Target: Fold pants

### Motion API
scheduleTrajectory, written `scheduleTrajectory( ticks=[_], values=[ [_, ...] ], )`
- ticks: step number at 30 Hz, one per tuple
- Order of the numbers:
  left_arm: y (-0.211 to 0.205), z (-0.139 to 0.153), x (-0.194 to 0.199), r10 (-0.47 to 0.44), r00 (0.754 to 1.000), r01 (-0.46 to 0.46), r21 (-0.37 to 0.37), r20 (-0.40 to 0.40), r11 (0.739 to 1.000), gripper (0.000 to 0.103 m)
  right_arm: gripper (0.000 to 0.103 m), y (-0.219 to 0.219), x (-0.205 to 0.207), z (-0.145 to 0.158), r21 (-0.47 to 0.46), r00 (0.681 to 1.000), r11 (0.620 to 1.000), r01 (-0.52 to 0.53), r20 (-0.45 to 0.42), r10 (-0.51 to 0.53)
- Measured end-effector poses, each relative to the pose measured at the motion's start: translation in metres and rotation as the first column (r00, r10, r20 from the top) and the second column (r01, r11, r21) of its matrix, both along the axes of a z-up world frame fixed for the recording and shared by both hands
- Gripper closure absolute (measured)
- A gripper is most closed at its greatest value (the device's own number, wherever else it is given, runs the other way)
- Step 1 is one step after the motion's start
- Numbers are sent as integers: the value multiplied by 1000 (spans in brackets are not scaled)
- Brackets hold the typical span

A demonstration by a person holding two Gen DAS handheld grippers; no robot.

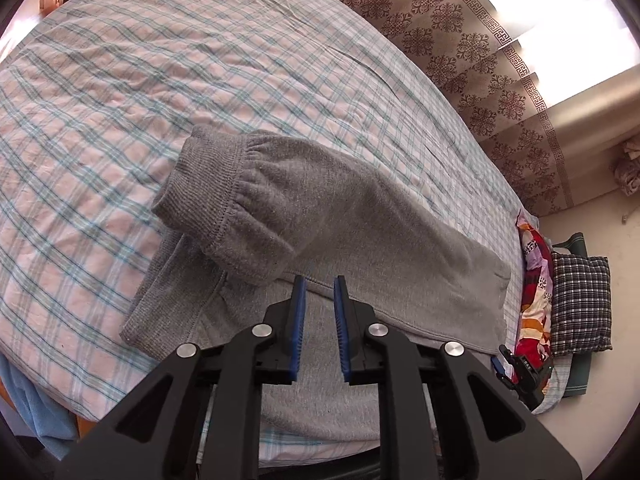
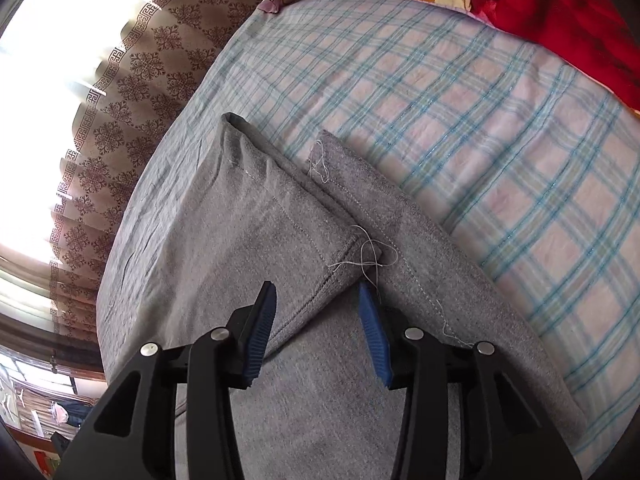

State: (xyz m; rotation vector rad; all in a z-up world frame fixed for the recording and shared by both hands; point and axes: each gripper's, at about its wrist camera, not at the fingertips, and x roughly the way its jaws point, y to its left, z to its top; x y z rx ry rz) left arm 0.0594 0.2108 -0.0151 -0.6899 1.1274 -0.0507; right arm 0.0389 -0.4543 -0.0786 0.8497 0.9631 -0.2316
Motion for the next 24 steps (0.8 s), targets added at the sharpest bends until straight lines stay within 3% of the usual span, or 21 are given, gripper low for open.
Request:
scheduleTrajectory(
  ticks=[3,6,10,18,19,20,21,23,24],
  values=[
    [5,-8,-3,34,999,-34,-15,-21,999,49,62,1,10,-1,-22,1000,999,25,-8,-25],
    [11,-17,-6,66,997,-68,-48,-43,997,37,75,2,19,0,-49,999,998,39,-8,-39],
    [20,-35,-9,126,989,-135,-132,-73,982,31,84,4,22,11,-74,999,997,33,20,-32],
    [27,-47,12,238,971,-238,-127,-12,963,24,85,11,23,56,-141,992,990,-3,126,21],
    [27,-48,15,243,970,-241,-129,-6,962,25,84,12,25,57,-145,992,989,-5,124,23],
    [28,-49,18,247,969,-246,-121,-8,962,39,85,12,27,57,-148,992,989,-8,121,27],
    [30,-52,21,252,967,-253,-114,-22,961,63,85,12,29,55,-148,993,989,-9,115,27],
    [33,-56,24,256,966,-259,-139,-36,956,89,84,12,31,49,-141,994,990,-12,102,27],
    [33,-55,25,257,966,-259,-144,-36,955,94,85,12,32,47,-146,995,989,-11,98,26]
  ],
)
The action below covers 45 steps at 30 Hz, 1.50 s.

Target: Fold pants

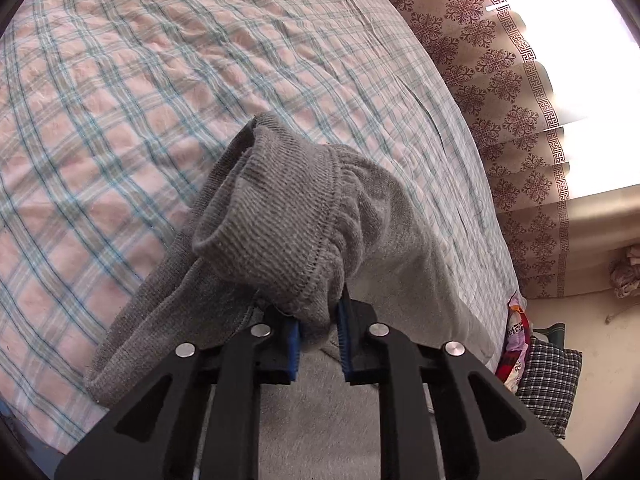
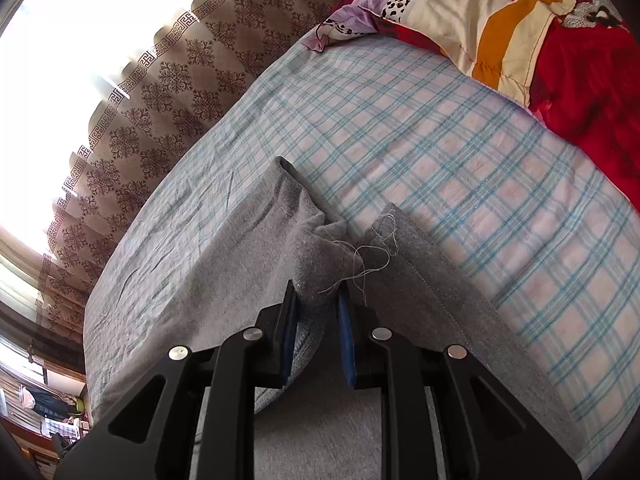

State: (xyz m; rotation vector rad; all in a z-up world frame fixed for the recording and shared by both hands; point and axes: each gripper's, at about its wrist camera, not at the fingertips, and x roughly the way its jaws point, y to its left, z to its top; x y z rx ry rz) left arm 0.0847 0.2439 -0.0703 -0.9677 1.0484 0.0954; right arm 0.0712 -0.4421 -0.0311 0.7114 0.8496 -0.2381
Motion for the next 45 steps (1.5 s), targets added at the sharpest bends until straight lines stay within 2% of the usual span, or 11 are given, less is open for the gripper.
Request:
scheduleTrajectory(
  ticks=[4,11,16,19,23,27,33,38,40,42,45],
  values=[
    [4,22,3,-4,999,3,13,45,1000,95,89,-6,1,11,-27,999,1000,15,32,-14],
    [3,84,-9,-64,983,62,16,175,998,96,91,-28,-17,80,-84,985,995,57,165,-43],
    [-6,82,-38,-149,981,143,59,122,988,96,91,-34,-63,113,-131,981,989,63,190,-38],
    [-3,55,-59,-169,985,168,50,38,985,96,91,-34,-94,98,-120,992,991,59,117,-45],
    [1,13,-83,-177,981,181,53,-74,982,96,91,-33,-131,47,-79,996,994,79,-30,-81],
    [-2,-1,-92,-196,975,206,96,-105,974,96,91,-34,-159,2,-54,981,992,110,-156,-117],
    [-9,16,-90,-238,969,247,175,-70,953,96,91,-31,-168,4,-60,982,991,119,-140,-127],
    [-13,3,-86,-261,955,289,248,-140,925,88,89,-25,-159,-5,-122,971,989,87,-213,-112],
    [-15,-1,-87,-277,948,309,257,-154,916,87,62,-25,-160,-7,-164,962,983,87,-242,-125],
    [-17,5,-88,-290,945,323,281,-153,904,83,50,-27,-163,-1,-218,957,971,102,-244,-155],
    [-22,18,-88,-313,938,345,328,-149,879,77,49,-26,-165,13,-282,961,953,111,-212,-175]
  ],
)
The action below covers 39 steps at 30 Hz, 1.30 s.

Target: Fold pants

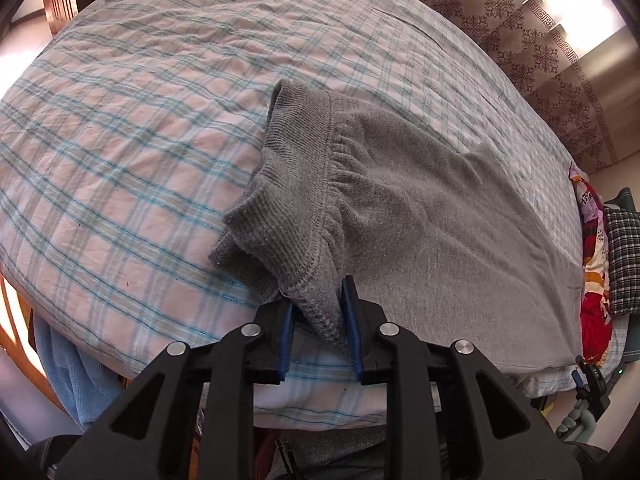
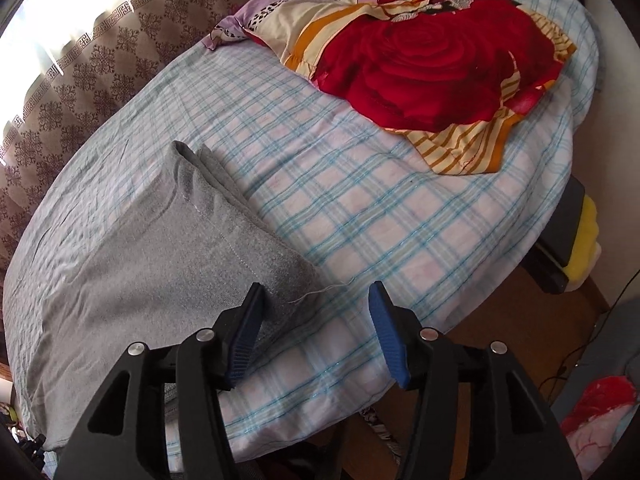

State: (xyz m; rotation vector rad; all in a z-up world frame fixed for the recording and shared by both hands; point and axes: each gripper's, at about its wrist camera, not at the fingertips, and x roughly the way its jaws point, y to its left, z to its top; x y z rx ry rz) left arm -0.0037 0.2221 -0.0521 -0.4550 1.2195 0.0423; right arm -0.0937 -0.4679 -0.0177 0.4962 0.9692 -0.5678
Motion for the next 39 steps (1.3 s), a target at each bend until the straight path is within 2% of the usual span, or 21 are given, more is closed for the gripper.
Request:
scheduleTrajectory(
  ticks=[1,2,3,4,7,9,12,15,17,20,23,25,28,30,31,36,39],
  values=[
    [-1,4,-1,-13,1000,13,13,6,1000,75,49,3,1,5,-35,1000,999,-2,2,2],
    [-2,9,-2,-22,1000,21,47,8,999,63,49,8,3,11,-85,1000,996,-6,-6,5],
    [-3,15,-4,-21,1000,19,112,12,994,44,46,13,4,16,-149,1000,989,-5,-24,1],
    [-2,22,-7,-23,999,18,176,28,984,40,37,16,5,20,-213,999,977,-2,-39,-6],
    [4,42,-12,-25,997,1,302,75,953,40,34,14,-2,32,-320,998,946,43,-36,-58],
    [4,57,-10,-35,990,-12,334,134,943,40,34,14,-4,39,-315,999,948,46,7,-46],
    [-16,73,2,-91,974,22,314,208,949,40,34,35,9,45,-269,996,962,-37,73,59],
    [-52,72,19,-188,951,117,275,247,954,40,34,72,37,40,-256,972,948,-189,90,218],
    [-73,62,29,-231,941,168,250,247,953,40,34,93,54,31,-202,946,935,-292,81,313],
    [-101,38,36,-294,933,252,210,205,945,40,34,117,72,7,-135,917,909,-394,11,399],
    [-114,9,38,-332,935,298,226,128,927,40,34,124,75,-14,-123,903,895,-430,-86,421],
    [-111,-8,34,-328,942,306,212,77,928,40,34,121,71,-27,-92,898,898,-431,-143,416],
    [-110,-26,20,-347,937,327,240,46,914,40,34,115,60,-36,-57,879,888,-456,-182,440],
    [-115,-29,10,-376,926,350,290,36,891,39,33,116,54,-39,-47,863,876,-480,-206,462],
    [-116,-30,8,-378,925,352,298,32,887,39,33,116,51,-40,-44,856,871,-489,-216,469],
    [-114,-24,14,-377,926,358,283,14,890,39,33,119,56,-37,-39,835,860,-508,-267,481],
    [-117,-14,21,-390,920,367,272,36,890,39,33,128,66,-21,-96,835,848,-521,-262,483]
  ],
)
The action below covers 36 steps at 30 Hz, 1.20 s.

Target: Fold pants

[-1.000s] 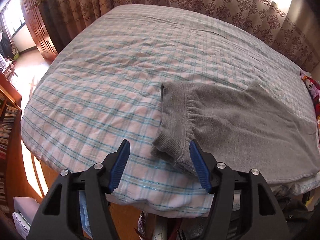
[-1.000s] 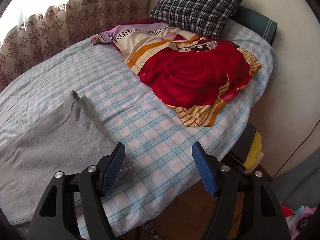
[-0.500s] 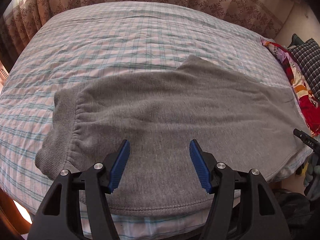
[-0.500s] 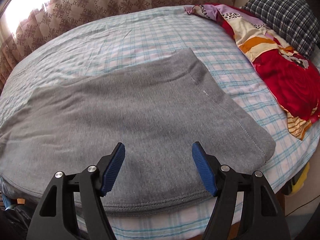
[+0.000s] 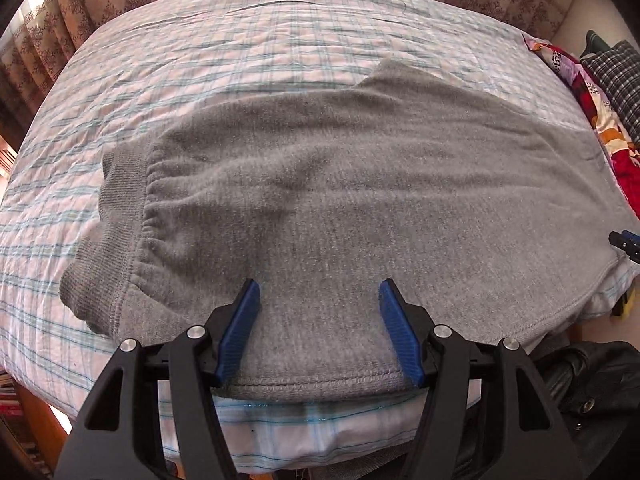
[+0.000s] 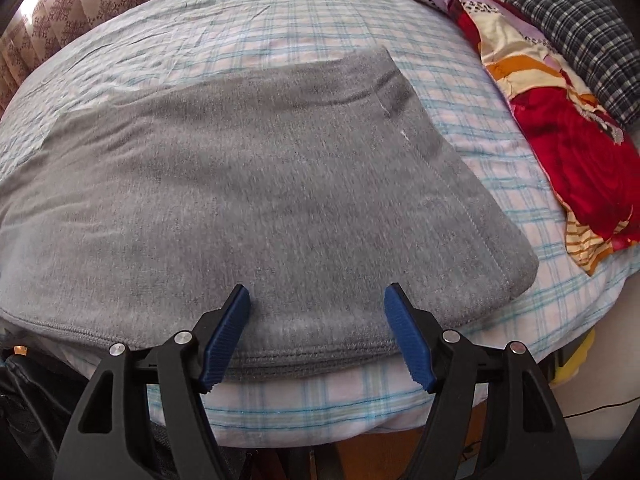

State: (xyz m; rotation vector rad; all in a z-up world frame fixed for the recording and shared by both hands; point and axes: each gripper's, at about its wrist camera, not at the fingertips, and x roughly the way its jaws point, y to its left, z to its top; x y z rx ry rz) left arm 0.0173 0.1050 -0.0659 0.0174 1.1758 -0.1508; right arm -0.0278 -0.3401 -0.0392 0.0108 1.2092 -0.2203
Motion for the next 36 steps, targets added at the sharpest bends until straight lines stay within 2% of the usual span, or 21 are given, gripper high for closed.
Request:
scheduleTrajectory(
  ticks=[3,6,11,16,20,22,26,29,34,36],
  values=[
    [-3,11,15,-7,999,8,-16,33,1000,39,33,23,21,15,23,995,997,-79,61,77],
    [0,17,38,24,999,-22,-42,48,999,38,33,54,51,22,62,982,984,-165,104,158],
    [6,12,75,69,996,-66,-48,55,997,36,33,109,111,25,139,957,956,-257,177,232],
    [15,-6,95,121,993,-120,-50,11,992,35,33,174,156,11,185,936,922,-341,162,313],
    [22,-17,94,124,992,-124,-64,-11,990,35,33,210,180,-8,213,928,904,-372,123,353],
    [21,-21,92,119,993,-120,-55,-15,991,35,33,221,193,-20,218,926,900,-378,109,362],
    [18,-25,90,107,994,-107,-30,-7,994,35,32,233,218,-45,178,935,918,-354,80,345],
    [17,-25,90,107,994,-107,-28,-9,994,35,32,235,227,-51,164,936,922,-352,88,342],
    [13,-20,92,112,994,-112,-9,-17,994,34,33,223,217,-36,186,938,920,-344,117,327],
    [8,-15,92,110,994,-110,-14,-10,994,29,33,214,204,-23,181,935,920,-348,142,326]
  ],
)
